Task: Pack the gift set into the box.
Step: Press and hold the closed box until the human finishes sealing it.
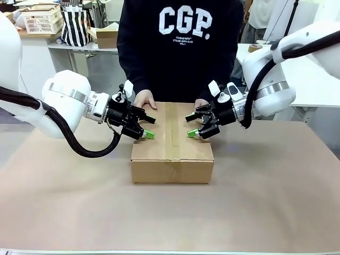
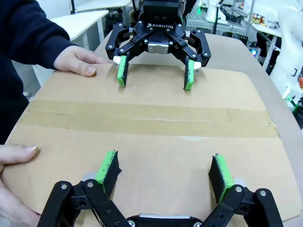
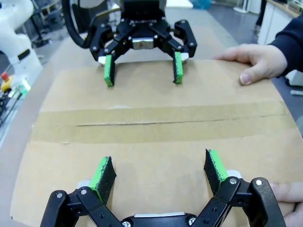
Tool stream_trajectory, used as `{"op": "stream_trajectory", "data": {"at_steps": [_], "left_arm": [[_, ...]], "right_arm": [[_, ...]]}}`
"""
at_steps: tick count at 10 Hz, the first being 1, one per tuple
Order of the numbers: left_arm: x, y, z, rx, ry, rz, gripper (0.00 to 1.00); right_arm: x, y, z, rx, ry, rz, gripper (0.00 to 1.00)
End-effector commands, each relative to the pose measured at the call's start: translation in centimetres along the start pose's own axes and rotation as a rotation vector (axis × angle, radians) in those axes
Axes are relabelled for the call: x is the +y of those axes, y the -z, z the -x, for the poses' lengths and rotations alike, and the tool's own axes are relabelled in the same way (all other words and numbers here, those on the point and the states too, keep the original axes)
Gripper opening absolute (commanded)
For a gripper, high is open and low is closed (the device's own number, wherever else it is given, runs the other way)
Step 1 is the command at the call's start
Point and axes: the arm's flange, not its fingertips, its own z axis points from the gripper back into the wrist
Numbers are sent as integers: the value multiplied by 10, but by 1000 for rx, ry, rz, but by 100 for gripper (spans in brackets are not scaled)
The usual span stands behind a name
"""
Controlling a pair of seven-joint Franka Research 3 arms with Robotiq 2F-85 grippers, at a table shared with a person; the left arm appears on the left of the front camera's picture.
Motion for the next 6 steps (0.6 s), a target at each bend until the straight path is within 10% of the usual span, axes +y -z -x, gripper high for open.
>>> {"op": "stream_trajectory", "data": {"at_steps": [1, 6], "left_arm": [[0, 0, 1, 1, -1, -1, 100], [0, 0, 1, 1, -1, -1, 100]], "right_arm": [[1, 2, 1, 1, -1, 0, 100], [1, 2, 1, 1, -1, 0, 100]]}}
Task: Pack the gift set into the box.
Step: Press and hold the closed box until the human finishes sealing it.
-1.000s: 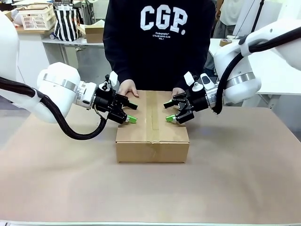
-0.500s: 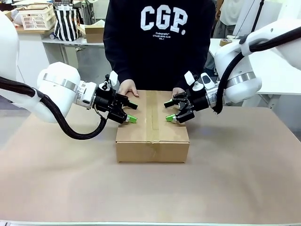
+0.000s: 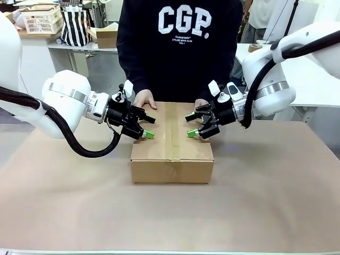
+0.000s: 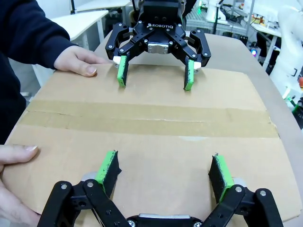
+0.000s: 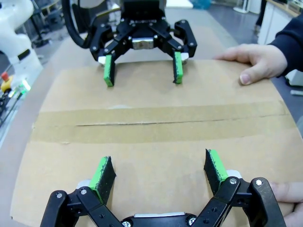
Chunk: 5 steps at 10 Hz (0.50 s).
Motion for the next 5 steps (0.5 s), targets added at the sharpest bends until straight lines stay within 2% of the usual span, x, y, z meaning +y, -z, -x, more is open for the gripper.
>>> {"op": "stream_trajectory", "data": {"at_steps": [1, 5], "left_arm": [[0, 0, 1, 1, -2, -1, 100], [0, 0, 1, 1, -2, -1, 100]], "right_arm": [[1, 2, 1, 1, -1, 0, 100], [1, 2, 1, 1, -1, 0, 100]]}}
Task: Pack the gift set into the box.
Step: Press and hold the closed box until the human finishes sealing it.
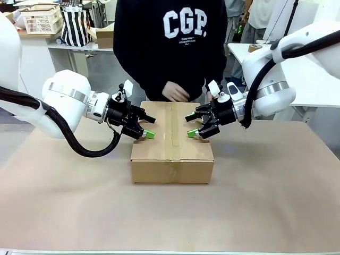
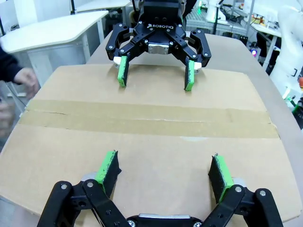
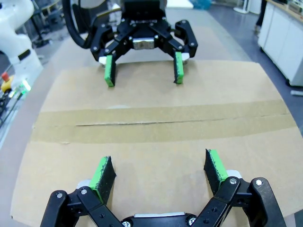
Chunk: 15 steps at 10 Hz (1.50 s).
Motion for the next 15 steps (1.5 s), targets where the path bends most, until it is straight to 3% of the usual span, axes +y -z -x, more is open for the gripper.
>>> {"op": "stream_trajectory", "data": {"at_steps": [1, 15], "left_arm": [[-1, 0, 2, 2, -3, -1, 100], [-1, 0, 2, 2, -3, -1, 100]], "right_arm": [[1, 2, 2, 3, -1, 1, 100], [1, 2, 2, 3, -1, 1, 100]]}}
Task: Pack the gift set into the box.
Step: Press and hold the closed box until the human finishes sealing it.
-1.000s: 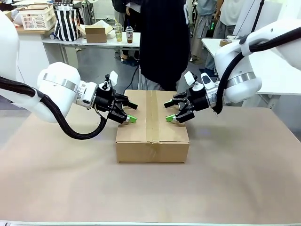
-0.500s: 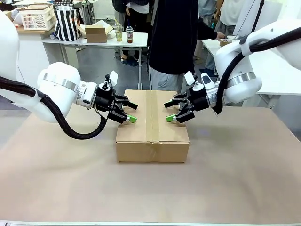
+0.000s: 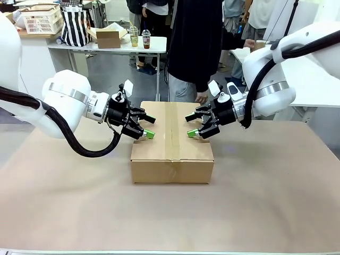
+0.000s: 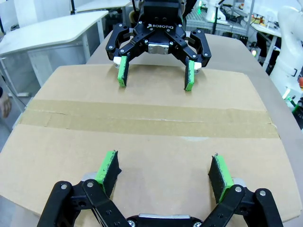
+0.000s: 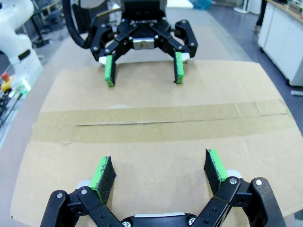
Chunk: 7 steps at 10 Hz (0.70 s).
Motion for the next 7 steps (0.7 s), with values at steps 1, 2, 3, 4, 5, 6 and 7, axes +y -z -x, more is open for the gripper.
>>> {"op": "stream_trajectory", "data": {"at_steps": [1, 2, 3, 4, 5, 6, 7], "left_arm": [[-1, 0, 2, 2, -3, -1, 100], [-1, 0, 2, 2, -3, -1, 100], [-1, 0, 2, 2, -3, -1, 100], [-1, 0, 2, 2, -3, -1, 100], [-1, 0, 2, 2, -3, -1, 100], [-1, 0, 2, 2, -3, -1, 100], [-1, 0, 2, 2, -3, -1, 100]], "right_arm": [[1, 2, 2, 3, -1, 1, 100], [1, 2, 2, 3, -1, 1, 100], [1, 2, 2, 3, -1, 1, 100], [1, 2, 2, 3, -1, 1, 100], [1, 2, 2, 3, -1, 1, 100], [1, 2, 2, 3, -1, 1, 100], [1, 2, 2, 3, -1, 1, 100]]}}
